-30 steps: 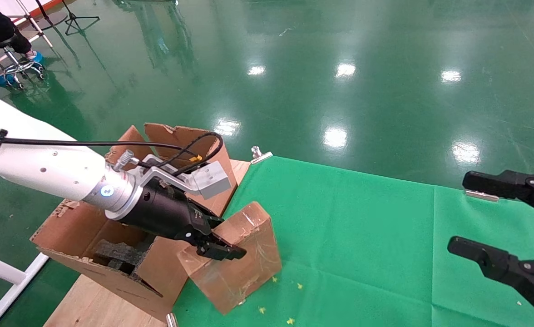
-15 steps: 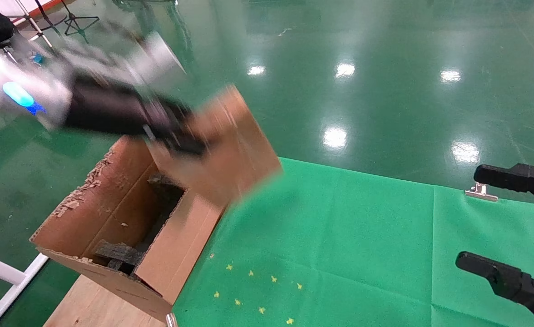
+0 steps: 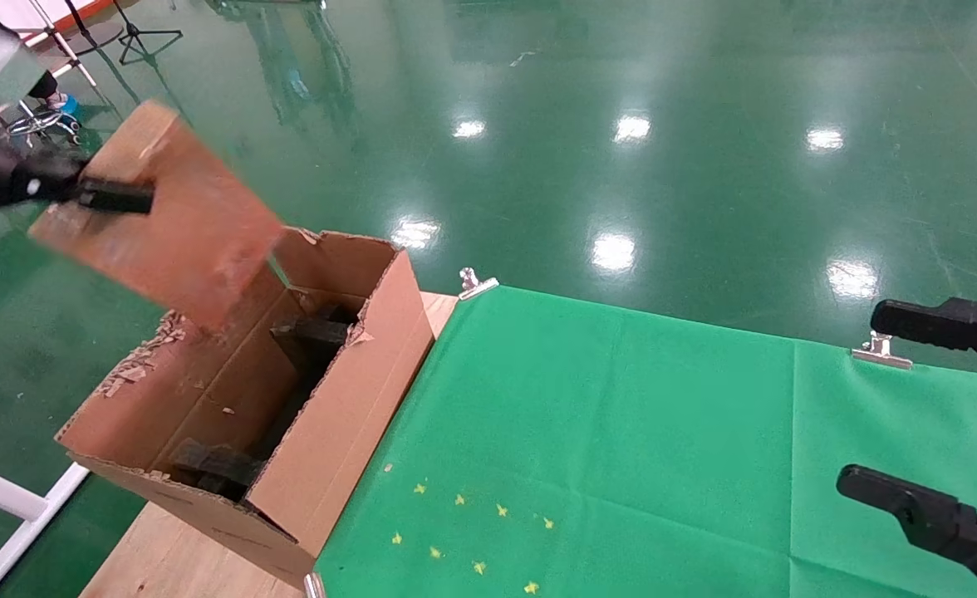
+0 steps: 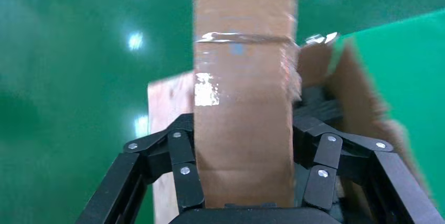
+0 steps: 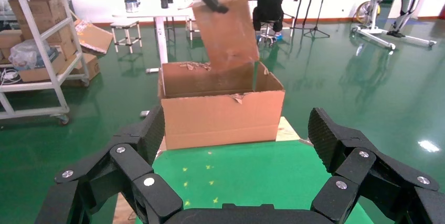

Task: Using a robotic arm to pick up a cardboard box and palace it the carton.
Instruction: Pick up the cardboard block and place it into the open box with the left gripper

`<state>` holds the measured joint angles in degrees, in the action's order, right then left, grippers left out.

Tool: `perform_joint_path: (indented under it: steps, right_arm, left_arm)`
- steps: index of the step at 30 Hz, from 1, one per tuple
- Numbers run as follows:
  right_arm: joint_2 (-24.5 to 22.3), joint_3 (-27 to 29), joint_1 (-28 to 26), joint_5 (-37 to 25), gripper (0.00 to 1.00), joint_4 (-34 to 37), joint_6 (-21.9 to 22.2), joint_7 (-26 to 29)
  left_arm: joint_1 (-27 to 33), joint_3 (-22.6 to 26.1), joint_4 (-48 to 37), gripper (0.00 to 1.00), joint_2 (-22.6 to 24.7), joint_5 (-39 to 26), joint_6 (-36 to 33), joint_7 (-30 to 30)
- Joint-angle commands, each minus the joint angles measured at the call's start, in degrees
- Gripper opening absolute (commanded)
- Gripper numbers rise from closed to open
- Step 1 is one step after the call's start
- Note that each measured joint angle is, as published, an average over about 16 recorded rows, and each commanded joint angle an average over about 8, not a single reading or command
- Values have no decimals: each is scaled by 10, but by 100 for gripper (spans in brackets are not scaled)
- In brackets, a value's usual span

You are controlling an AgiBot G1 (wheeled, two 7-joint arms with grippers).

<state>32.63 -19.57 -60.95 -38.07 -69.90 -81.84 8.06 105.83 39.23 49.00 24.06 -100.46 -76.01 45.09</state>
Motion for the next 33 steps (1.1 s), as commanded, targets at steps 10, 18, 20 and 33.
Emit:
perform_joint_path:
  steps: [10, 18, 20, 33]
  right_arm:
    - [0, 0, 0, 0, 100, 0, 0, 0]
    - [0, 0, 0, 0, 100, 0, 0, 0]
    - [0, 0, 0, 0, 100, 0, 0, 0]
    - [0, 0, 0, 0, 100, 0, 0, 0]
  left_arm:
    - [-119, 17, -80, 0, 3, -6, 102, 59]
    - [-162, 33, -99, 0, 36, -27, 155, 81]
    - [-170, 38, -108, 0, 46, -32, 163, 82]
    - [-203, 62, -181, 30, 102, -61, 198, 64]
